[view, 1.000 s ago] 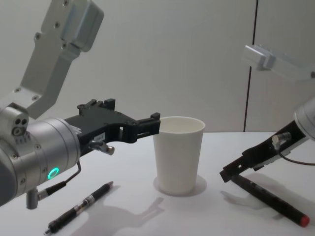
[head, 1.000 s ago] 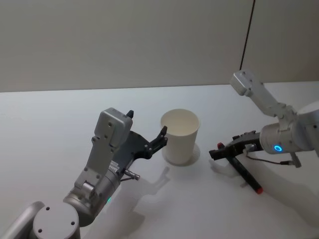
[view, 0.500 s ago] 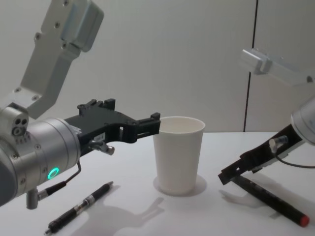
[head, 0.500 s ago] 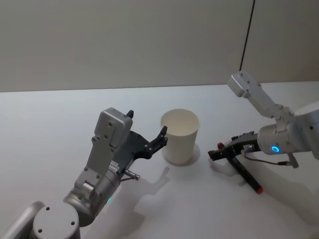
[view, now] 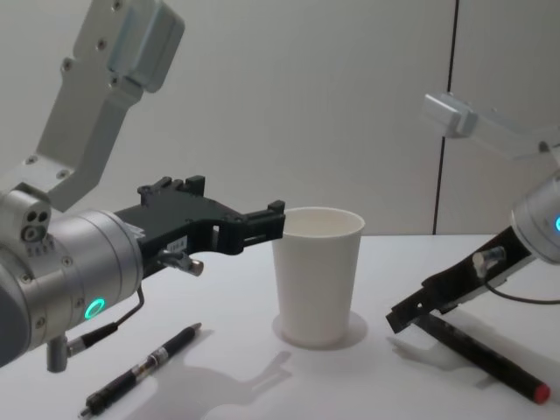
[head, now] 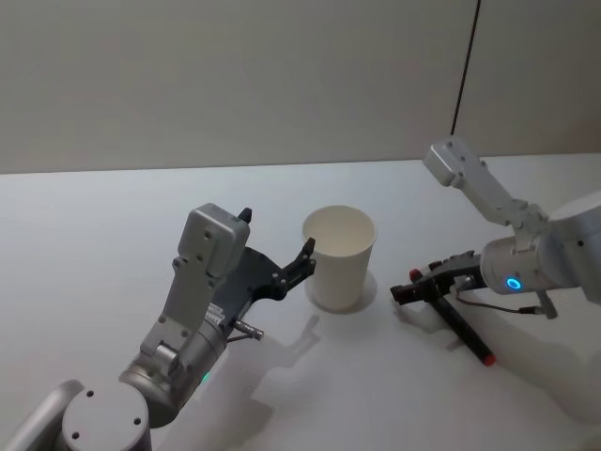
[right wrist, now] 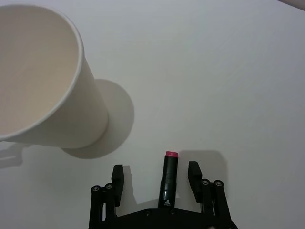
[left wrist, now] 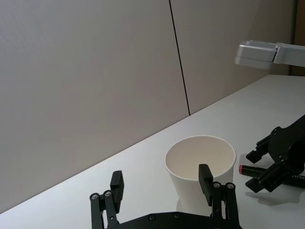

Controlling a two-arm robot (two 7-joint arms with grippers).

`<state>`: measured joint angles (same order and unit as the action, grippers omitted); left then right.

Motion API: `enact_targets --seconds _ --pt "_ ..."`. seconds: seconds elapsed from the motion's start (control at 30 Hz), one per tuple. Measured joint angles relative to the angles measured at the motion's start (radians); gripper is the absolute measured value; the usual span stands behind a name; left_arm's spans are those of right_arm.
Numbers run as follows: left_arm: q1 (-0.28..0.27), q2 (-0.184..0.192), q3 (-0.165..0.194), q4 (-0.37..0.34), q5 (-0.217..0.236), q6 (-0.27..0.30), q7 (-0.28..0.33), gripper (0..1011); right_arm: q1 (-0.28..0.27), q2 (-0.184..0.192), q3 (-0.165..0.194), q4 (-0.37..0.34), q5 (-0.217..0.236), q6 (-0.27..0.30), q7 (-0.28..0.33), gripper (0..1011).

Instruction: Place the pen into the pen holder.

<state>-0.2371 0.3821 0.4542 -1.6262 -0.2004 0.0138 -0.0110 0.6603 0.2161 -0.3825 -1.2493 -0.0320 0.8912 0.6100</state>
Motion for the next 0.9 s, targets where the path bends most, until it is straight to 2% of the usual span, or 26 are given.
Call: enact_targets --seconds 0.3,0.33,0.57,0.6,0.77,0.9 --pt "0.0 0.0 0.0 0.0 0.0 0.0 0.0 1000 0.004 -0.003 -0.005 0.01 -0.006 -0.001 0.0 636" --pt "0.0 0.0 0.0 0.0 0.0 0.0 0.0 1000 0.005 -0.003 -0.005 0.011 -0.007 -0.001 0.0 577" --pt "0.0 0.0 0.0 0.0 0.0 0.0 0.0 1000 0.008 -0.004 -0.008 0.022 -0.015 0.001 -0.002 391" --pt "0.0 0.0 0.0 0.0 0.0 0.0 0.0 1000 0.009 -0.004 -0.008 0.023 -0.015 0.001 -0.002 328" --pt "0.0 0.0 0.0 0.0 0.0 0.0 0.0 1000 0.01 -0.004 -0.009 0.029 -0.017 0.002 -0.004 178" --pt "0.0 0.0 0.0 0.0 0.0 0.0 0.0 1000 0.012 -0.004 -0.009 0.034 -0.019 0.001 -0.007 161"
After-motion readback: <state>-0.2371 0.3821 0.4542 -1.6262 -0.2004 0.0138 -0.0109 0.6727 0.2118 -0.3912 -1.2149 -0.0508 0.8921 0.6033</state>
